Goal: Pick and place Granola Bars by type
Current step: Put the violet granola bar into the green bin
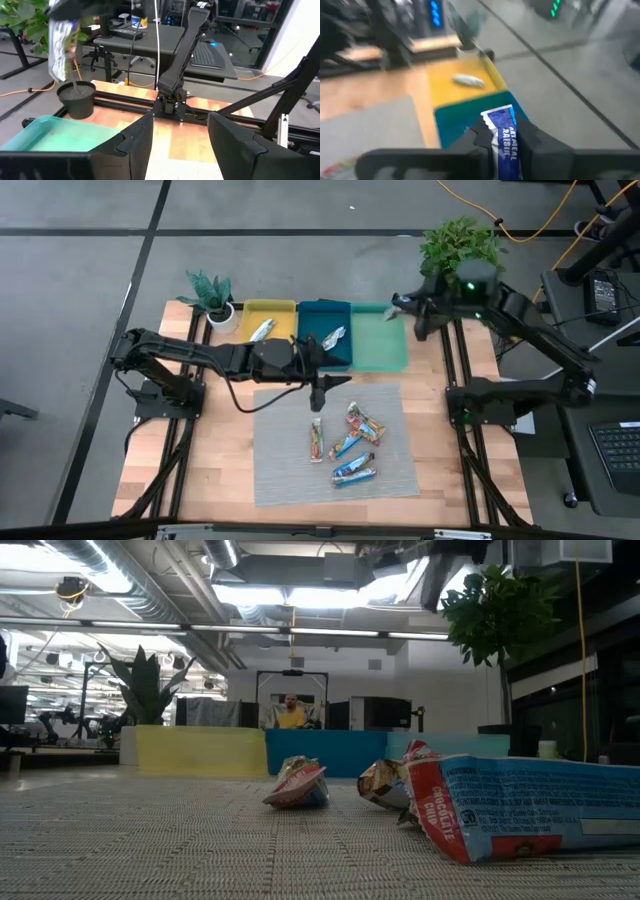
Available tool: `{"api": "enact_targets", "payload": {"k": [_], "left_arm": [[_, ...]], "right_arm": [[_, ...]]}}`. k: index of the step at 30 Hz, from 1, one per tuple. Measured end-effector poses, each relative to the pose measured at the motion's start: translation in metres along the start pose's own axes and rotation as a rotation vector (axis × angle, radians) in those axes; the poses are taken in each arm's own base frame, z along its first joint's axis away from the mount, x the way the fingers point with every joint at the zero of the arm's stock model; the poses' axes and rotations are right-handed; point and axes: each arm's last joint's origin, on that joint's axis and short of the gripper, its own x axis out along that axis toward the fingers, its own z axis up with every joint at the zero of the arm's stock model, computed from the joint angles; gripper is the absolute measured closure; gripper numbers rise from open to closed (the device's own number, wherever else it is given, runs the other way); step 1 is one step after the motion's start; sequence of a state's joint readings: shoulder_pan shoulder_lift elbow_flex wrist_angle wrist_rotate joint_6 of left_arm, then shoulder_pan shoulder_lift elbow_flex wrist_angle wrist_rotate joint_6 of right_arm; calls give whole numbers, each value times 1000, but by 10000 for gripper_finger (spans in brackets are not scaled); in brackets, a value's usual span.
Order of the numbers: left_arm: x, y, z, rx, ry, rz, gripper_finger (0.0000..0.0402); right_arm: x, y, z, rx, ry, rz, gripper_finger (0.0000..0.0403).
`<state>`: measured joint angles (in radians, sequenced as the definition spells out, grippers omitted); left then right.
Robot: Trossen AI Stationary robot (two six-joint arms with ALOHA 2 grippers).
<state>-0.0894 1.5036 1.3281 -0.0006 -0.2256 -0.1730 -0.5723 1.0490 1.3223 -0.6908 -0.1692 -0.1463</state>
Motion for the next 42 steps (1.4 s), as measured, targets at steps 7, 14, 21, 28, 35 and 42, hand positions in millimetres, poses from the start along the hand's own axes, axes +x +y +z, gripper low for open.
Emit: {"api": "enact_targets", "payload": {"k": [7, 14, 21, 28, 35, 42], "left_arm": [[0, 2, 0, -1, -1, 7, 220], [0, -1, 0, -6, -1, -1, 220], [0, -1, 0, -6, -1, -1, 222], [0, -1, 0, -6, -1, -1, 220], [0, 0, 0, -4, -1, 1, 220], [0, 3, 1, 0, -5, 25, 222]], "right_arm": [[38, -33, -37, 90, 242, 1, 363], [61, -38, -64, 141, 350, 34, 365], [92, -41, -95, 168, 450, 56, 367], [109, -41, -124, 199, 538, 73, 359], [110, -39, -134, 238, 586, 75, 364], [129, -42, -150, 266, 673, 92, 363]]}}
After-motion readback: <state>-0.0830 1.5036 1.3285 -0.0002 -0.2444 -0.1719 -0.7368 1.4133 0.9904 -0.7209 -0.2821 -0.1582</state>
